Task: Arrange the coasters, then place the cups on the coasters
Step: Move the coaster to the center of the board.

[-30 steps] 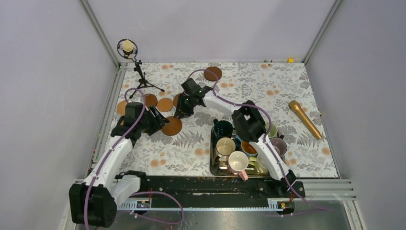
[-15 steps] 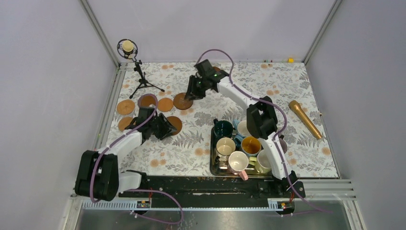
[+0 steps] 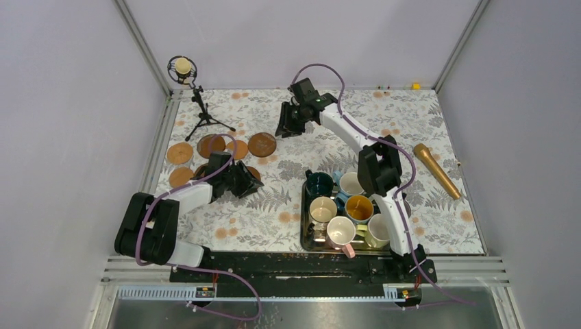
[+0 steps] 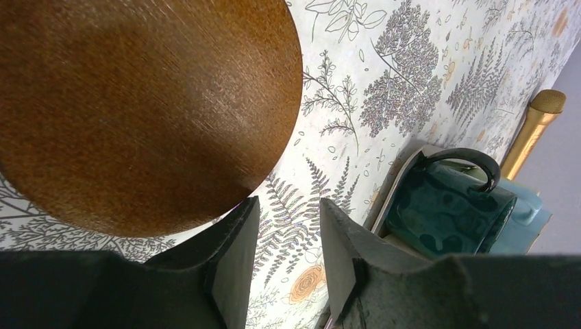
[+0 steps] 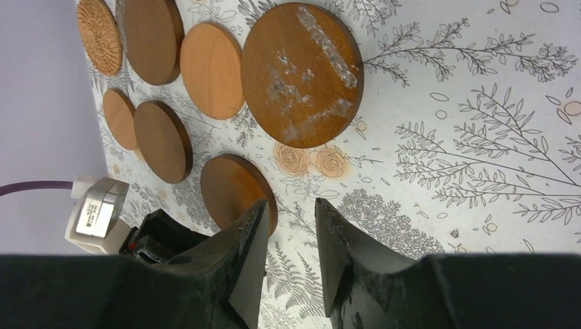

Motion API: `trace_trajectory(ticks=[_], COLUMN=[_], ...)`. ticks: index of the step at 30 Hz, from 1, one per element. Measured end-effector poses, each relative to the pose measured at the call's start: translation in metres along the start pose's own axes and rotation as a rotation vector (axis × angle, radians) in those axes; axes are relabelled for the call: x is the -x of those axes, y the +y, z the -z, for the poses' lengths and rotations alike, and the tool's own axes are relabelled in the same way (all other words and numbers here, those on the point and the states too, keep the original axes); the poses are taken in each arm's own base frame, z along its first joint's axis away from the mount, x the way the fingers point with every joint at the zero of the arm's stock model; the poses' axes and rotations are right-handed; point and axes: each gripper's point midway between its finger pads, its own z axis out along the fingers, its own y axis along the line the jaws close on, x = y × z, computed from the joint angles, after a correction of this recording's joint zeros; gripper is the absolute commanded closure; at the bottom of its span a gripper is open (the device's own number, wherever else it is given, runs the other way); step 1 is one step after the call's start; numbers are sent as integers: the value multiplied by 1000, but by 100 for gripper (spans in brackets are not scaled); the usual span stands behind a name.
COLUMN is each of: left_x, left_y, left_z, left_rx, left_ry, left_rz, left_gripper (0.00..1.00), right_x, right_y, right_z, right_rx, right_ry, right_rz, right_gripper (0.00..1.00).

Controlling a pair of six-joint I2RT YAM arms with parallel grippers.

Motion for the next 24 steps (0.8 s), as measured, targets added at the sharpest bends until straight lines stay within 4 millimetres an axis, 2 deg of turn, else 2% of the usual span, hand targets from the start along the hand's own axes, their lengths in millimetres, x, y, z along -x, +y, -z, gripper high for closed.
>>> trace_trajectory(ticks=[12,17,24], left_x=[9,14,25], left_y=[15,20,33], left_z=[-2,-2,8], left_rx=[84,124,209], left_ry=[-48,-69,-146], left_rz=[-12,-9,5], left_gripper=[61,61,61], right_x=[-7,-11,7], right_y=[-21,-31,-43], right_z=[-4,1,12], right_rx=[-32,-49,-59], right_ry=[26,36,-4], right_rz=[-9,-24,-47], right_gripper=[60,60,60])
